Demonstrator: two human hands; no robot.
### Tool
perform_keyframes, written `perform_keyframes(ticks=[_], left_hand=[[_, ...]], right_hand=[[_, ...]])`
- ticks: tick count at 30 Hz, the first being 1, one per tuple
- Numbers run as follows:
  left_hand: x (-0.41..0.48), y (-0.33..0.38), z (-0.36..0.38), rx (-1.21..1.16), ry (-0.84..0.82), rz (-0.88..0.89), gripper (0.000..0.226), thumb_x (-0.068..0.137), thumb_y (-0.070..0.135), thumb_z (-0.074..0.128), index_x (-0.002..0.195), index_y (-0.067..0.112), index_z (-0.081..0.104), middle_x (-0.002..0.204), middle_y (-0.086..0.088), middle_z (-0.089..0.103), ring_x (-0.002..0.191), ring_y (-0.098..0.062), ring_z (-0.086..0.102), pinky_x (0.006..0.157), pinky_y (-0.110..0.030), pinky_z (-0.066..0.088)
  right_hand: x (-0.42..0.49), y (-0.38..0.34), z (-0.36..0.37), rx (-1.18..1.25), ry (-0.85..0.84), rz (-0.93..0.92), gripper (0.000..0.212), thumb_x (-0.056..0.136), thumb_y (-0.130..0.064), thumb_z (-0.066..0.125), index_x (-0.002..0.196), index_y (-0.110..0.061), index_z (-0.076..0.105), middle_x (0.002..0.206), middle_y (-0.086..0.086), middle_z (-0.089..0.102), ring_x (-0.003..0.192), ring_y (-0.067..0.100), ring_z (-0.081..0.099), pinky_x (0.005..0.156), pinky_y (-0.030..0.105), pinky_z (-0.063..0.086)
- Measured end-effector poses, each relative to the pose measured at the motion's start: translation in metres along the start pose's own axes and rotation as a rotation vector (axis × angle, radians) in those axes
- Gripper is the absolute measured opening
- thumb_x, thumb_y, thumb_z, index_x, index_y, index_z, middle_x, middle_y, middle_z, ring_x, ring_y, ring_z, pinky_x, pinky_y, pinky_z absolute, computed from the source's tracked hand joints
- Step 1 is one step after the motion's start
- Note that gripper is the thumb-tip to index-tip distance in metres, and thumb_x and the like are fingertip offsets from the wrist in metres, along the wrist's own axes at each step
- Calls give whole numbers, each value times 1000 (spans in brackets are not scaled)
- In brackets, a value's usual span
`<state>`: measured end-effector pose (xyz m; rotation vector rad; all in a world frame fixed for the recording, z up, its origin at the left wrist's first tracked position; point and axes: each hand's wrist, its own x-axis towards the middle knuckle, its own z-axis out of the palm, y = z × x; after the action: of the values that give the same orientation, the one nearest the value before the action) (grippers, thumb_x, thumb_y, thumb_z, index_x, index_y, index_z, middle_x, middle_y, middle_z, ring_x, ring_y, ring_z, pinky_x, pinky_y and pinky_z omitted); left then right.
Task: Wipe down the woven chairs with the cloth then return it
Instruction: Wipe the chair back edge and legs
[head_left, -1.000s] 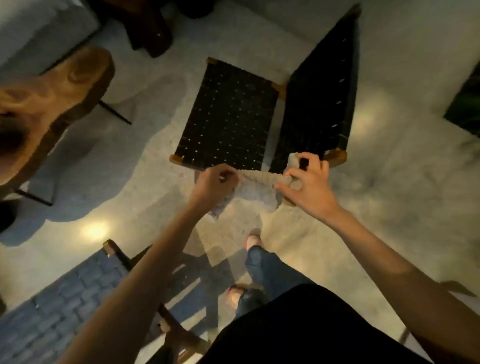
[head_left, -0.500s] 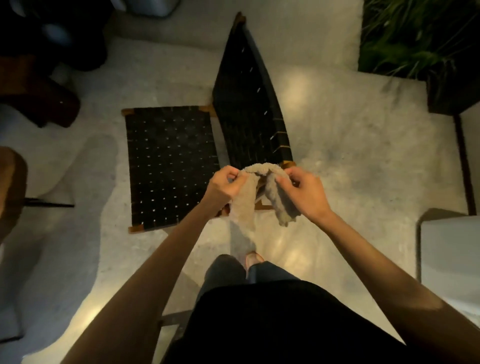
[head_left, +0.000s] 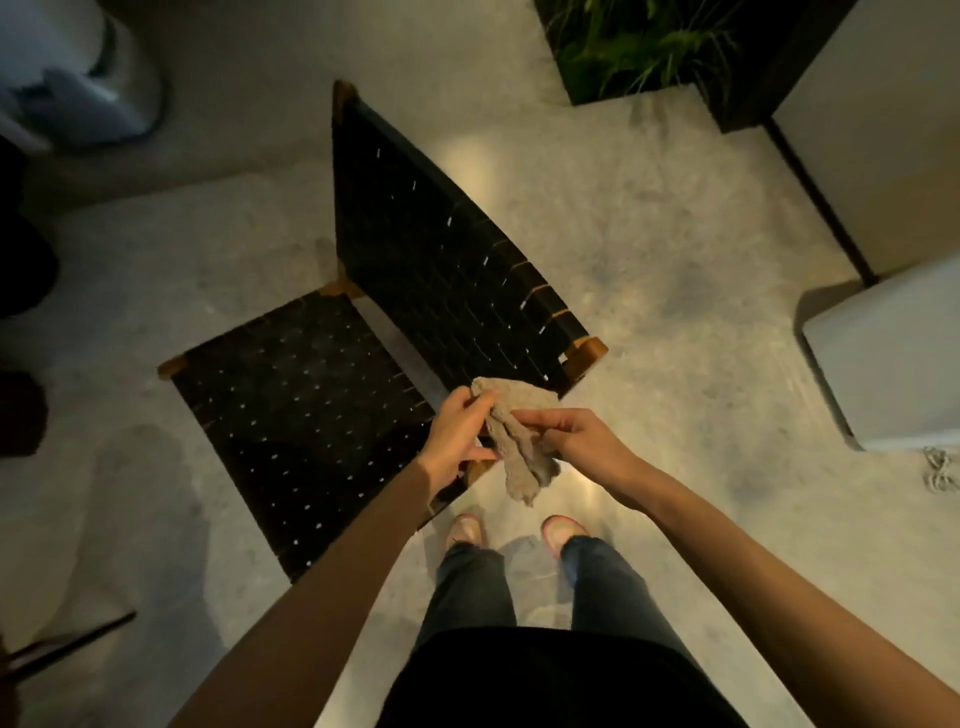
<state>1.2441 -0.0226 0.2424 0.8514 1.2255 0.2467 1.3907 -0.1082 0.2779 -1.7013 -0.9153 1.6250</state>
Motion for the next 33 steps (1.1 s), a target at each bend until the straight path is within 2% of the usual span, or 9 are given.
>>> perform_keyframes(ticks=[3, 6, 9, 11, 16, 19, 22, 26, 33], left_hand=[[8, 9, -28, 163, 61, 125, 9, 98, 25, 47, 96, 25, 56, 95, 2, 63, 73, 0, 65, 50, -15, 49], [18, 24, -47, 277, 137, 325, 9, 98, 26, 46, 100, 26, 54, 98, 7, 57, 77, 8, 60, 54, -8, 45], [36, 37, -52, 309, 188, 479, 15, 100, 23, 41, 114, 23, 47, 110, 9, 42, 79, 24, 48, 64, -1, 42], [51, 43, -46, 299, 200, 565, 23, 100, 19, 39, 122, 14, 45, 117, 3, 40, 85, 26, 45, 70, 3, 39], [102, 38, -9, 320, 114, 725, 45, 102, 20, 37, 145, 20, 25, 146, -6, 29, 108, 15, 39, 80, 4, 36], [130, 24, 23, 492, 17, 844, 53, 102, 27, 36, 147, 37, 10, 158, 2, 7, 137, 0, 7, 113, -26, 18], [167, -4, 50, 734, 90, 1086, 51, 99, 33, 34, 144, 31, 9, 158, 3, 2, 142, -16, -14, 118, -47, -1], [188, -29, 63, 624, 296, 1325, 39, 92, 28, 40, 116, 2, 55, 147, -19, 35, 136, -44, 24, 109, -60, 21], [216, -68, 59, 621, 418, 1620, 26, 88, 27, 40, 105, 11, 49, 131, -20, 50, 115, -43, 45, 97, -49, 34]], right_hand=[[6, 0, 15, 36, 178, -47, 38, 93, 4, 45, 123, -11, 61, 116, -7, 59, 94, -3, 62, 78, 10, 48], [17, 10, 16, -148, 679, -97, 38, 91, -3, 48, 120, -23, 62, 120, -5, 56, 101, 3, 53, 80, 10, 41], [33, 21, 8, -104, 930, -56, 34, 96, -14, 50, 129, -19, 52, 135, 3, 49, 123, 19, 45, 101, 33, 42], [46, 28, 0, -99, 956, -19, 43, 99, -26, 49, 140, -18, 40, 146, 3, 40, 135, 23, 34, 113, 42, 30], [85, 55, -10, 68, 865, -142, 62, 101, -40, 38, 152, -27, 5, 160, -1, 13, 145, 19, 16, 114, 34, 18], [105, 71, -14, 115, 847, -286, 60, 102, -37, 33, 152, -30, 1, 151, 5, 34, 139, 12, 30, 110, 23, 23], [133, 95, -19, 66, 899, -458, 47, 103, -34, 31, 147, -27, 16, 107, -5, 55, 101, 2, 54, 94, 17, 41], [160, 114, -19, 64, 997, -672, 24, 102, -32, 32, 125, -27, 29, 99, -8, 49, 85, 9, 53, 78, 31, 49], [193, 133, -26, 50, 1140, -1018, 24, 103, -21, 31, 126, -13, 33, 95, -14, 45, 80, -13, 47, 74, 6, 39]])
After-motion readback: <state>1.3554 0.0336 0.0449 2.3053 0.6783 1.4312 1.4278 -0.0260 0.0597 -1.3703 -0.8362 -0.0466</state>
